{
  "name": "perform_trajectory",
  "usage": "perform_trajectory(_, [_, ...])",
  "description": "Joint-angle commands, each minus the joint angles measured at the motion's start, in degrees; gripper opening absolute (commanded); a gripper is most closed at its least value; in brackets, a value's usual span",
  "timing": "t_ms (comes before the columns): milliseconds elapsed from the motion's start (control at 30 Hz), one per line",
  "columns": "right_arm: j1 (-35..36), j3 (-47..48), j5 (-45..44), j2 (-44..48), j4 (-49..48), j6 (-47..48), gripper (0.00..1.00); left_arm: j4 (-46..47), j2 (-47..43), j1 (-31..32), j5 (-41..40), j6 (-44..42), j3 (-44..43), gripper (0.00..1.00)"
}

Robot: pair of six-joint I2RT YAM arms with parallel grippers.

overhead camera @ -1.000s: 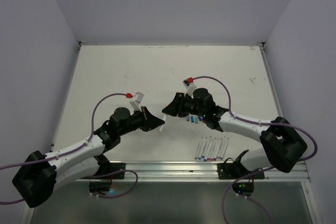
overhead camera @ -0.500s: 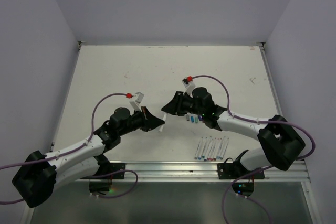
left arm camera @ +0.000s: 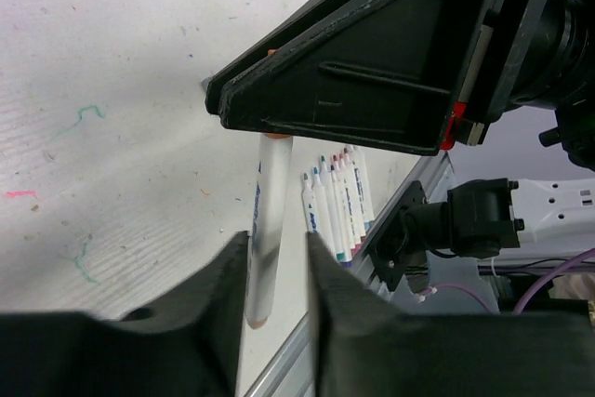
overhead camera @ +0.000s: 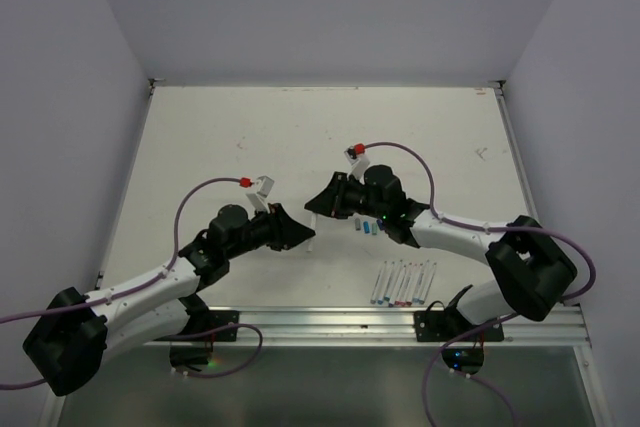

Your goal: Open the pen caps

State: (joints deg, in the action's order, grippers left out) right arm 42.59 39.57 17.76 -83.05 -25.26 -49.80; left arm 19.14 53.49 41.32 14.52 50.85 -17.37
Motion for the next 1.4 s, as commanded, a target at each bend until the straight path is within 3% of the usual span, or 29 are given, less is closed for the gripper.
perform_trajectory(0, [-0.2,0.9,-0.2,1.6,-3.1,-0.5,0.0,2.1,-0.8,0.3,1.4,-1.0,0.3,0.39])
perform_trajectory(33, [-0.2,0.5,0.3,2.0,-3.1,-0.8,0.0,2.8,-1.0,0.3,2.0,-1.1,0.6,0.48])
perform_trajectory(133, [-0.3,-0.1,4.1,3.8,-3.6,-2.7,0.0,5.3,-0.7,0.3,3.0,-1.6,1.4,0.56])
perform_trajectory(333, [-0.3,-3.2,10.5,6.9,-7.8,-7.6,0.0,11.5,3.3,0.3,8.9,-2.1,1.5,0.56])
perform_trajectory(400, [-0.2,-4.1,13.7,7.3,-10.6,-9.4,0.0,14.9,4.1,0.3,10.4,-2.0,1.6,0.5])
perform_trajectory(433, [-0.2,-4.7,14.6,7.2,-11.6,-9.9,0.0,16.6,4.4,0.3,12.7,-1.5,1.8,0.35])
perform_trajectory(567, [-0.2,-6.4,19.7,5.2,-19.3,-12.6,0.0,28.5,5.6,0.3,19.0,2.6,3.8,0.0])
perform_trajectory(633, [-0.2,-7.1,21.0,4.6,-21.8,-13.7,0.0,37.9,7.4,0.3,21.9,6.3,4.6,0.0])
perform_trajectory(733, [-0.3,-7.5,19.9,4.4,-21.9,-13.1,0.0,41.2,9.5,0.3,25.2,8.3,4.4,0.0])
perform_trajectory(833, [-0.1,-5.9,15.7,5.7,-14.5,-8.8,0.0,31.1,7.7,0.3,21.1,5.6,3.3,0.0])
perform_trajectory(900, [0.0,-4.0,8.2,7.2,-0.5,-2.6,0.0,19.8,3.5,0.6,11.8,4.6,3.5,0.0])
perform_trajectory(967, [0.5,-1.3,0.4,9.2,12.6,0.7,0.0,8.5,0.5,1.0,-3.3,4.1,2.2,0.0])
perform_trajectory(1000, [0.6,-0.5,-6.2,9.5,15.8,2.4,0.0,-1.1,-2.0,1.9,-8.1,4.4,1.8,0.0])
perform_trajectory(1033, [0.6,0.7,-8.8,9.7,18.4,3.0,0.0,-4.3,-3.2,2.4,-12.2,5.7,1.6,0.0])
perform_trajectory(1067, [0.6,1.1,-10.6,9.6,22.1,3.5,0.0,-6.2,-4.4,3.1,-19.3,6.4,1.9,0.0])
perform_trajectory(1267, [2.0,2.9,-21.2,8.5,26.8,4.3,0.0,-11.9,-5.4,11.4,-33.1,9.4,-0.2,0.0])
perform_trajectory(1367, [2.9,3.8,-24.5,7.5,26.2,2.4,0.0,-1.6,-0.5,16.3,-31.2,10.5,0.9,0.0])
